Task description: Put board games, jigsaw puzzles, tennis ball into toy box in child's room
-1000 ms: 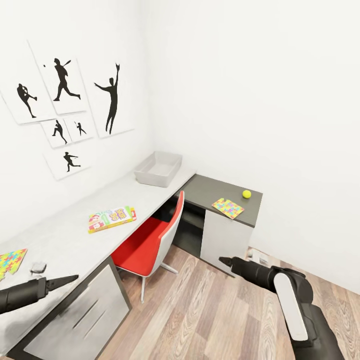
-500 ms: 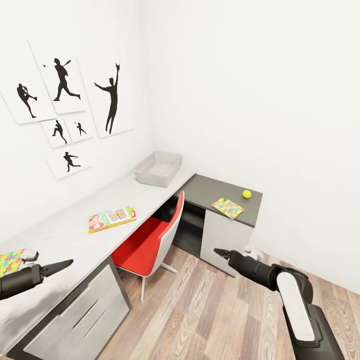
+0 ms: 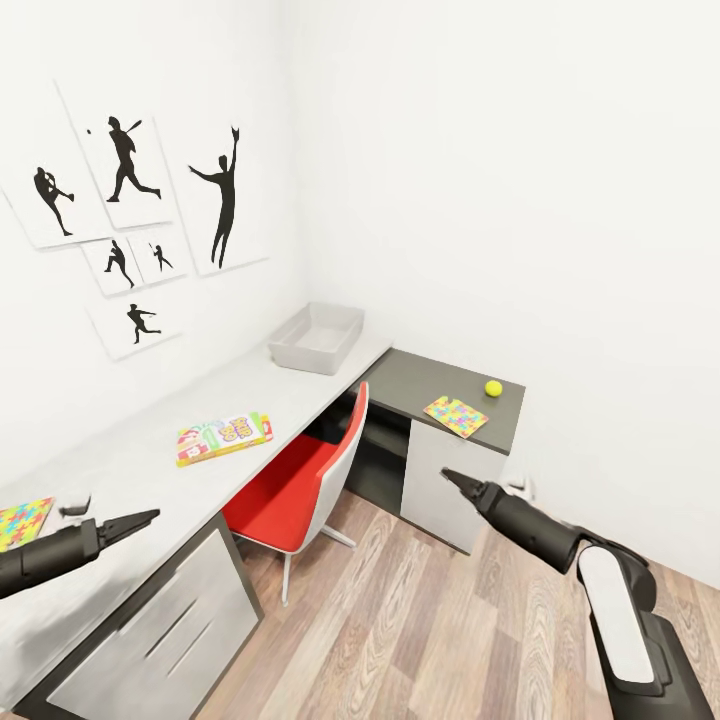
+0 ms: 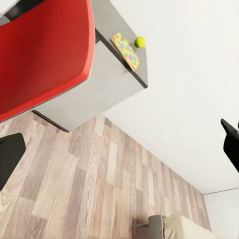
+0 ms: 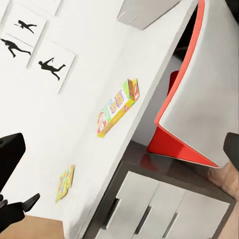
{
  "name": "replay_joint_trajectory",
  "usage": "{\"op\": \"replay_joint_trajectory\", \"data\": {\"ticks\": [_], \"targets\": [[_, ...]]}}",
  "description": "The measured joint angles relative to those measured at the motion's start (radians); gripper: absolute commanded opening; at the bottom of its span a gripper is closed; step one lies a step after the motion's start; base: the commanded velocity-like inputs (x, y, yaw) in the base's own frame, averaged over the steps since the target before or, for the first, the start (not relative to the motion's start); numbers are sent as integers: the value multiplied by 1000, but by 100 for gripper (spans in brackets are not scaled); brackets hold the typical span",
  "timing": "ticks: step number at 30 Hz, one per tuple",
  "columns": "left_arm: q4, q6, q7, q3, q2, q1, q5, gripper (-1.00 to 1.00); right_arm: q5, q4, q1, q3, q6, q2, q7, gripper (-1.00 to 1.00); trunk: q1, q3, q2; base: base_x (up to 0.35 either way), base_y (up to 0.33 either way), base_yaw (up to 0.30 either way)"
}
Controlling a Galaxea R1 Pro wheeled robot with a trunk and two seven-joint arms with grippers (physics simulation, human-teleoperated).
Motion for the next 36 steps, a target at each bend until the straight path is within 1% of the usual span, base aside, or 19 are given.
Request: {"op": "replay_joint_trajectory", "data": {"ticks": [2,3,8,15,27,36], "targets": [[-3,0,6,0,-2,0,1,100,2,1,0,0,-26,0,5,100,0,0,0,107,-71,0],[-5,-2,10,0,-3,0,1,100,4,2,0,0,-53,0,6,100,0,0,0,164,-122,0],[-7,-5,15,0,-4,0,1,100,7,3,1,0,-102,0,10,100,0,0,0,213,-167,0],[-7,-8,16,1,-6,0,2,100,8,3,1,0,-119,0,11,100,0,2,0,238,-190,108],[-7,-9,16,1,-7,0,2,100,8,3,1,2,-129,0,12,100,0,12,0,241,-193,233],[-8,-10,17,1,-19,0,2,100,8,3,1,3,-130,0,11,100,0,20,0,242,-195,243]]}}
